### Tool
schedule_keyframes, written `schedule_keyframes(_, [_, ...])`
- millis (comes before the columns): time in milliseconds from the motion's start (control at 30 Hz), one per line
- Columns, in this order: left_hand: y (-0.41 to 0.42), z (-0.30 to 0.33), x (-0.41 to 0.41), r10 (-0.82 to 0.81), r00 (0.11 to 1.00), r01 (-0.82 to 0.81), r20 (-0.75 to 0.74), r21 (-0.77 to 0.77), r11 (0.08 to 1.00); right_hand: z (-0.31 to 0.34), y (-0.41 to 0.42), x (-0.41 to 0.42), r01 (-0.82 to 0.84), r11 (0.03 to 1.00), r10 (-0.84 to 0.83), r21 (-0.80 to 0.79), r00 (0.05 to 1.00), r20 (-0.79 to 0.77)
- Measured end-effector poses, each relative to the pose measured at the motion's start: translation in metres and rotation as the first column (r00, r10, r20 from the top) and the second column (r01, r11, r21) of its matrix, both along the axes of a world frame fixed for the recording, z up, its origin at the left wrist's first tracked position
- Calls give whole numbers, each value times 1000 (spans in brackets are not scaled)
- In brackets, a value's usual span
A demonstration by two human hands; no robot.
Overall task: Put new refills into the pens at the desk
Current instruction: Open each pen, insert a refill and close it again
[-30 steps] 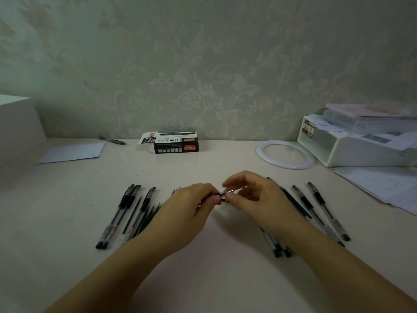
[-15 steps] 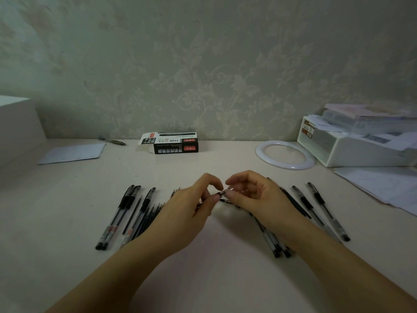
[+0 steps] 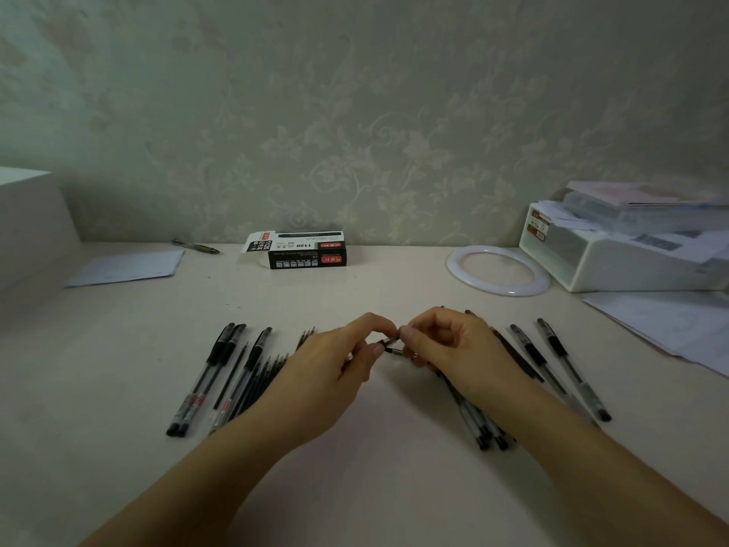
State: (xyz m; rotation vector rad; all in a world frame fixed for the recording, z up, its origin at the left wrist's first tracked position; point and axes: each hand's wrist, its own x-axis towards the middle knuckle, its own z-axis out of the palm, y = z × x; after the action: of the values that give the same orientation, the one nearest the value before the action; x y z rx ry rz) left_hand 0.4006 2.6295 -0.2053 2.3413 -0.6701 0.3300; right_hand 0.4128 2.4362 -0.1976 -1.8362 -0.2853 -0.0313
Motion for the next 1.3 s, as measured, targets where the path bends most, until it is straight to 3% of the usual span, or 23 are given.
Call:
schedule_keyframes(133, [2, -2, 2, 51, 999, -51, 5, 20, 998, 1, -2, 2, 121, 993, -121, 0, 992, 41])
schedule_keyframes(200, [4, -2, 4, 84, 996, -84, 17, 11, 996, 3, -8, 2, 227, 965, -203, -134, 963, 175])
schedule_keyframes(267, [4, -2, 4, 93, 996, -93, 13, 3, 996, 2, -11, 0, 250, 911, -150, -328, 941, 302])
schedule_keyframes(367, [3, -3, 3, 97, 995, -97, 12, 7, 995, -3, -7, -2, 199, 820, -7, -536, 941, 340])
schedule_keyframes(600, [2, -3, 3, 88, 996, -89, -23, -46, 995, -9, -5, -1, 175, 734, 61, -656, 946, 320])
schedule_keyframes(700, [0, -2, 3, 75, 997, -78, -38, -81, 994, -6, -2, -3, 199, 839, -25, -507, 944, 330])
schedule_keyframes(767, [-3, -1, 1, 47, 998, -51, -34, -121, 991, 0, 0, -5, 120, 967, -74, -226, 977, 202])
schedule_keyframes(833, [-5, -1, -1, 13, 1000, -16, -23, -140, 990, 5, 2, -8, 30, 1000, -30, -2, 998, 48])
schedule_keyframes(967, [-9, -2, -3, -5, 999, -2, -46, -158, 987, 3, 3, -9, 25, 996, -18, 81, 996, -90])
schedule_keyframes(1067, [-7, -2, -2, 24, 998, -31, -57, -139, 990, 5, 3, -4, 112, 970, -82, 215, 986, -143])
schedule_keyframes(1200, [-1, 0, 0, 117, 993, -119, -26, -49, 992, 20, -16, 4, 362, 815, -325, 453, 932, -161])
schedule_keyframes(1300, [7, 3, 4, 275, 961, -277, 42, 66, 959, 28, -42, 12, 515, 789, -536, 336, 844, -34])
